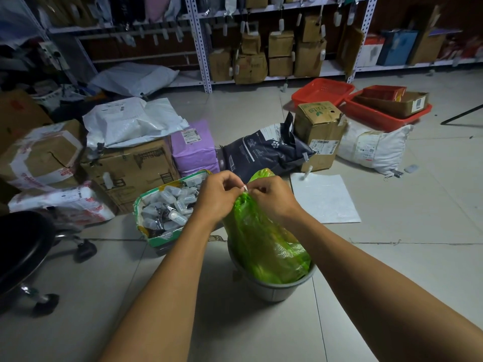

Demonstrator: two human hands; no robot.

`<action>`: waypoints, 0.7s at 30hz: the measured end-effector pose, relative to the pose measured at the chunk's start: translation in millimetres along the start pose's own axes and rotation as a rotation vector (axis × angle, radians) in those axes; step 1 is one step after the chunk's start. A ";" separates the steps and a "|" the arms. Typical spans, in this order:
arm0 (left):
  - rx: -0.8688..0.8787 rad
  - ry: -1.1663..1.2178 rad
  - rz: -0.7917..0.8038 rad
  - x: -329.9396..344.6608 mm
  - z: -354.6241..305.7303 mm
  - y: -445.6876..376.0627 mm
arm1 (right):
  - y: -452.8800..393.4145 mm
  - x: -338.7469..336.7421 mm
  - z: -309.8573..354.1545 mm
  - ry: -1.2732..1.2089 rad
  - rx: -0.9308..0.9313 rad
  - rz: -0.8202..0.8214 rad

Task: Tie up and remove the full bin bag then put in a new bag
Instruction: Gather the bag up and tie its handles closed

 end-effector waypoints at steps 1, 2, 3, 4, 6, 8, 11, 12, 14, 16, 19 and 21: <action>-0.009 0.012 -0.007 0.8 1.3 0.1 | 1.0 0.2 0.8 -0.001 -0.004 0.011; -0.014 0.025 -0.015 1.2 2.0 0.2 | 2.0 0.4 0.8 0.000 -0.008 0.022; -0.013 0.034 -0.023 1.3 2.6 0.3 | 2.4 0.5 -0.5 -0.002 -0.004 0.029; -0.012 0.034 -0.032 1.3 3.2 0.4 | 2.5 -0.2 -2.9 -0.019 0.010 0.023; -0.007 0.021 -0.047 0.6 3.4 0.6 | 2.0 -3.5 -8.5 -0.093 0.062 -0.016; 0.021 -0.024 -0.049 0.0 1.0 0.6 | 2.4 -2.9 -12.2 -0.166 0.119 -0.021; 0.061 -0.091 -0.007 2.4 -2.5 2.7 | 4.2 4.2 -16.6 -0.312 0.233 0.042; 0.068 -0.105 0.006 3.2 -3.4 3.4 | 4.6 6.2 -18.3 -0.353 0.279 0.065; 0.071 -0.118 0.021 3.5 -5.0 3.9 | 3.4 8.7 -20.9 -0.404 0.363 0.102; 0.072 -0.120 0.032 3.4 -7.2 3.6 | 1.6 9.3 -21.9 -0.400 0.423 0.135; 0.050 -0.113 0.039 3.3 -7.7 3.8 | 2.6 11.5 -30.3 -0.398 0.544 0.145; 0.025 -0.103 0.041 3.5 -5.9 4.0 | 3.6 13.4 -33.5 -0.435 0.621 0.137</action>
Point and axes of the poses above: each hand's wrist, its own y-axis away from the middle knuckle, its own x-axis out of the palm, z = x × y, the point moved 9 cm from there along -y, towards the middle knuckle, and after that the axes turned 6 degrees about -y, right-handed, at the moved point
